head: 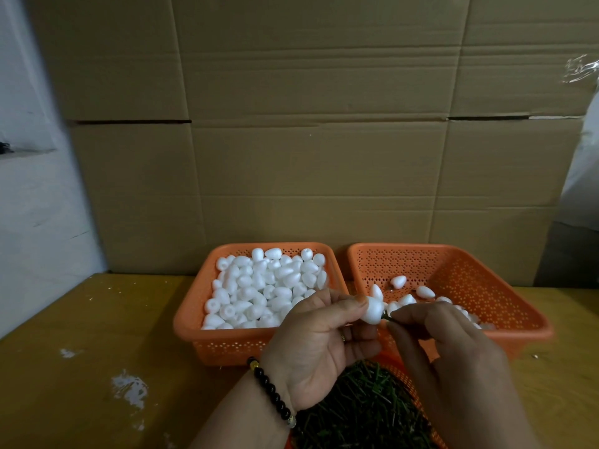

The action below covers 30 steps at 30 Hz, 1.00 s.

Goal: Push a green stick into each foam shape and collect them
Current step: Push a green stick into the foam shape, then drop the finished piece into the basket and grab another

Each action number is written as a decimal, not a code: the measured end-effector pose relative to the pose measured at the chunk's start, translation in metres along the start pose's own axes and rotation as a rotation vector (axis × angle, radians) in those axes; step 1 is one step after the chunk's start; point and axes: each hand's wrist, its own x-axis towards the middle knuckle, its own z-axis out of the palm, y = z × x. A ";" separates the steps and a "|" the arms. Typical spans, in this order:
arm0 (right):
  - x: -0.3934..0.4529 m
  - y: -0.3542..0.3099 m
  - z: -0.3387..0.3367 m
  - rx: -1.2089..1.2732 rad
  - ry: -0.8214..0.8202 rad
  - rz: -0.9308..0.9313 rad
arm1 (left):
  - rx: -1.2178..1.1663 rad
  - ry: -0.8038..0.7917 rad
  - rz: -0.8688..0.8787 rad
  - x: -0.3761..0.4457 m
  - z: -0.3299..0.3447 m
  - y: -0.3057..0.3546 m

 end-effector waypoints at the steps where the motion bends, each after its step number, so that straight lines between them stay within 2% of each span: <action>1: 0.000 0.001 0.000 -0.001 -0.003 0.002 | 0.014 0.000 -0.001 0.000 0.000 0.000; 6: 0.003 0.005 0.000 0.057 -0.028 0.077 | 0.120 0.032 0.006 0.001 0.000 0.000; 12: 0.007 0.013 -0.003 0.134 -0.061 0.231 | 0.142 0.272 0.104 0.008 -0.007 0.003; 15: 0.007 0.019 -0.003 0.066 -0.074 0.264 | 0.278 0.365 0.208 0.010 -0.016 0.007; 21: 0.002 0.042 0.007 -0.127 -0.160 0.382 | 0.715 0.540 0.395 0.010 -0.036 0.014; 24: 0.001 0.050 0.009 -0.202 -0.202 0.431 | 0.778 0.571 0.415 0.011 -0.042 0.017; 30: -0.001 0.048 0.009 -0.370 -0.234 0.339 | 0.904 0.624 0.486 0.012 -0.058 0.024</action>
